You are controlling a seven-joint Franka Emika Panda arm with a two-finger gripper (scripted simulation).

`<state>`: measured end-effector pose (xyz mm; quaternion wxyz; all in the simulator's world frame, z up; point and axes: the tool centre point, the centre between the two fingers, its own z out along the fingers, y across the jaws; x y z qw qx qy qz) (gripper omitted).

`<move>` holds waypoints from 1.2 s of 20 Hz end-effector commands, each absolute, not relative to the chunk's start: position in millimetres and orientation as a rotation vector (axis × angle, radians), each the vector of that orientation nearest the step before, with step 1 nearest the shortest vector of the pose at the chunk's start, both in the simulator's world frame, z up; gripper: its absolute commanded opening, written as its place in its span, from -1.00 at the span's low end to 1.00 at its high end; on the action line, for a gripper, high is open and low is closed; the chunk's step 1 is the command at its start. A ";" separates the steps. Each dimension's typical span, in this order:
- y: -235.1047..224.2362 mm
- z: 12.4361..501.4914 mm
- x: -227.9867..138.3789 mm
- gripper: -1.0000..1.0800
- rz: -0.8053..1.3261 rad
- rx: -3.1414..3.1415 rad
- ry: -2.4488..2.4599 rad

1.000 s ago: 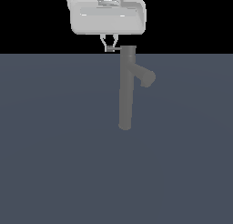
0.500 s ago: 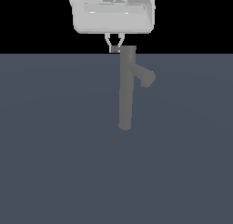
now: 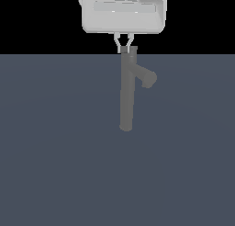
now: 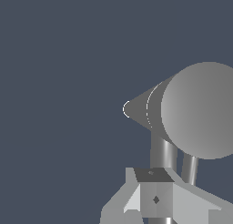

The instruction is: Turn on the faucet by rotating a designated handle.

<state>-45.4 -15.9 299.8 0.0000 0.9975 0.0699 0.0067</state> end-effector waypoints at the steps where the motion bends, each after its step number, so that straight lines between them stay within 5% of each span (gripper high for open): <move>1: -47.5 300.6 -56.6 -1.00 0.001 3.138 0.151; 2: -18.9 299.7 -47.2 -1.00 0.018 3.134 0.220; 14: -88.4 300.7 -28.9 -1.00 0.000 3.138 0.152; 16: -54.3 299.4 -38.1 -1.00 -0.032 3.147 0.227; 24: -72.4 299.7 -12.3 -1.00 -0.018 3.143 0.193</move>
